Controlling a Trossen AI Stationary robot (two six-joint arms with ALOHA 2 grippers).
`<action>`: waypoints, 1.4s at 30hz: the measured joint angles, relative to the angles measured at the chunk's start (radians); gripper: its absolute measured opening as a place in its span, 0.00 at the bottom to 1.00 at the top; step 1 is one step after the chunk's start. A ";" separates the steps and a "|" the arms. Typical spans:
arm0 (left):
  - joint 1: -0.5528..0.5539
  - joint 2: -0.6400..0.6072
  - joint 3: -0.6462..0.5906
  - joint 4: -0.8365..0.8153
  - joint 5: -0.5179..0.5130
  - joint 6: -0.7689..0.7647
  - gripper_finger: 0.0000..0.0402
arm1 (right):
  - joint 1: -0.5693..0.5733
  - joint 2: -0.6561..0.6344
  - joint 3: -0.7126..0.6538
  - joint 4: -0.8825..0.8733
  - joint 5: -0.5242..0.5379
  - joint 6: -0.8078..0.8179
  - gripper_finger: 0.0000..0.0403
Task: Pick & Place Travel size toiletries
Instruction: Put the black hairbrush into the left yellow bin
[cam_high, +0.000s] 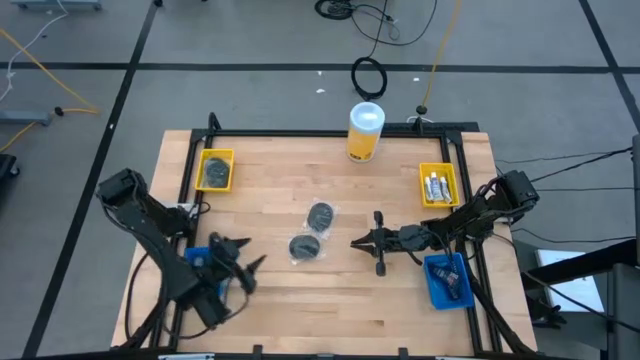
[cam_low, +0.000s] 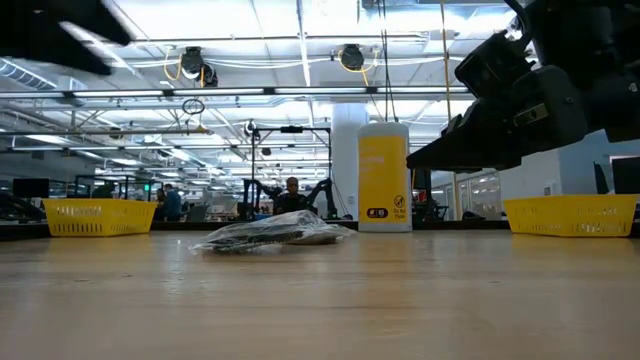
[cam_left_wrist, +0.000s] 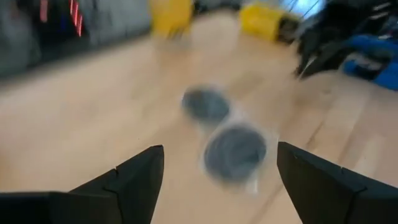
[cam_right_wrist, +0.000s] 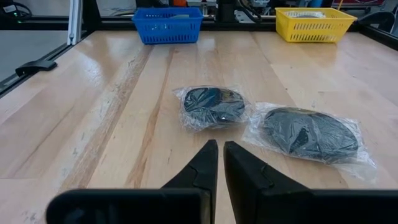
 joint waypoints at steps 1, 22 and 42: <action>0.020 0.008 -0.009 0.085 -0.060 0.124 0.75 | 0.000 0.000 0.000 0.000 0.000 0.000 0.05; 0.431 0.369 -0.053 1.184 0.420 1.608 0.60 | 0.000 0.000 0.000 -0.024 0.000 0.000 0.05; 0.445 0.437 -0.050 1.128 0.189 1.602 0.40 | 0.000 0.000 0.000 -0.023 0.000 0.000 0.05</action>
